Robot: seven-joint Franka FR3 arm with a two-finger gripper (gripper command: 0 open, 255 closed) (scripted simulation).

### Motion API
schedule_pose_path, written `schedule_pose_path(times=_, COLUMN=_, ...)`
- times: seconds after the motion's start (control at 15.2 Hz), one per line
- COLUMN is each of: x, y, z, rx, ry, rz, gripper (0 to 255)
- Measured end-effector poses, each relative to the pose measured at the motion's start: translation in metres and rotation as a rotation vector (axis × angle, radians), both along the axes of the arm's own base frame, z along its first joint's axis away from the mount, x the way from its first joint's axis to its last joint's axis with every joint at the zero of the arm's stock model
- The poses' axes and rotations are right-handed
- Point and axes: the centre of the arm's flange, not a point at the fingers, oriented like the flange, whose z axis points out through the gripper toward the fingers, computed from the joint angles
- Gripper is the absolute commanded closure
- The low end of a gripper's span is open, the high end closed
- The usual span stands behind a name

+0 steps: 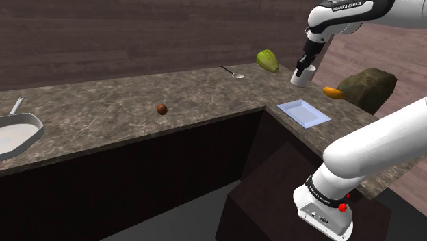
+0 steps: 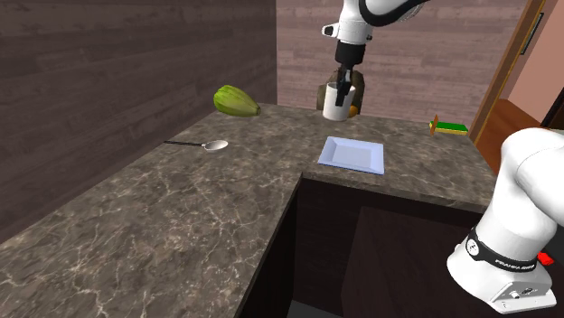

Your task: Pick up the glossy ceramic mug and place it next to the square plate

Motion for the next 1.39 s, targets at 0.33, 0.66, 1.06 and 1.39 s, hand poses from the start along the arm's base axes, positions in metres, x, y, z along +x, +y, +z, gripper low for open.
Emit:
schedule_pose_path(times=0.33, x=-0.051, y=-0.046, z=0.002, rx=0.000, ry=0.000, rz=0.000, gripper=255)
schedule_pose_path(times=0.66, x=-0.098, y=-0.090, z=0.001, rx=0.000, ry=-0.001, rz=0.000, gripper=255)
schedule_pose_path(times=1.06, x=-0.156, y=-0.144, z=0.001, rx=0.001, ry=-0.001, rz=-0.001, gripper=255)
schedule_pose_path(times=1.39, x=-0.206, y=-0.188, z=0.003, rx=0.001, ry=-0.001, rz=-0.002, gripper=255)
